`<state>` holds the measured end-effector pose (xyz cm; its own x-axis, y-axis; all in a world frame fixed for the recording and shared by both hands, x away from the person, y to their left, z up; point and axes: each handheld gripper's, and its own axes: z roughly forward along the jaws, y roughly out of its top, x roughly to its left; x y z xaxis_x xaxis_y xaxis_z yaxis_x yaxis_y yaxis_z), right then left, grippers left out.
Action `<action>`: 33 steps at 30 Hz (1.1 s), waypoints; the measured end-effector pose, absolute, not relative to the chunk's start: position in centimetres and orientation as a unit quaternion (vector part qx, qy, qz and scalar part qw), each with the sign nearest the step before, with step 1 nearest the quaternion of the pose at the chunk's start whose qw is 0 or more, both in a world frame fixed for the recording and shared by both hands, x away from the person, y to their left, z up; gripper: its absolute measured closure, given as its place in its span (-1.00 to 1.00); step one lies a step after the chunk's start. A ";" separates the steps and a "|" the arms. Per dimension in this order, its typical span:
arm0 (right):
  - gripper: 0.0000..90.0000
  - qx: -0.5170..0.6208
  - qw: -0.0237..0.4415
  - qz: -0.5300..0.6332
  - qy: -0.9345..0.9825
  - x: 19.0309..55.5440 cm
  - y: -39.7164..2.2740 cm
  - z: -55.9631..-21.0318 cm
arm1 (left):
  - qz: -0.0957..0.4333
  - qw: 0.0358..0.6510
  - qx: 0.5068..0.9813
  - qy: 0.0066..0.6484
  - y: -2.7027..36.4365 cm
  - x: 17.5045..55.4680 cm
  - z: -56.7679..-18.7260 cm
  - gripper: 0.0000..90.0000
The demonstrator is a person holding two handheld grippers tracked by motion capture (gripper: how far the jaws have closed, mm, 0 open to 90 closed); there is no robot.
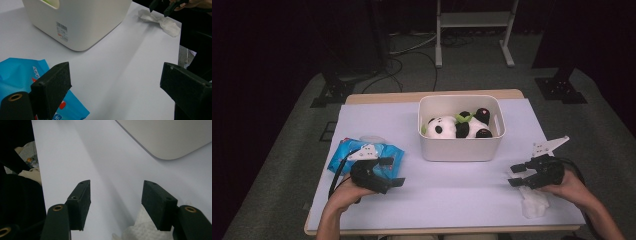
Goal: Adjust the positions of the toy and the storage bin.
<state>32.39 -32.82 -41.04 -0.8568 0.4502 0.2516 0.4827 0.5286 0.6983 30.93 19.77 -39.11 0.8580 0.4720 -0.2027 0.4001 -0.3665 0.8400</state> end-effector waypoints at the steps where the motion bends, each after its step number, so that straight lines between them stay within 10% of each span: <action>1: -0.14 -0.266 0.019 -0.405 -0.875 32.4 -32.8 -41.0 | 0.036 0.498 0.826 0.263 19.8 30.9 -39.1 -0.80; 33: -0.17 -0.272 0.006 -0.403 -0.874 32.6 -32.5 -40.1 | 0.033 0.509 0.822 0.255 20.1 31.6 -38.8 -0.80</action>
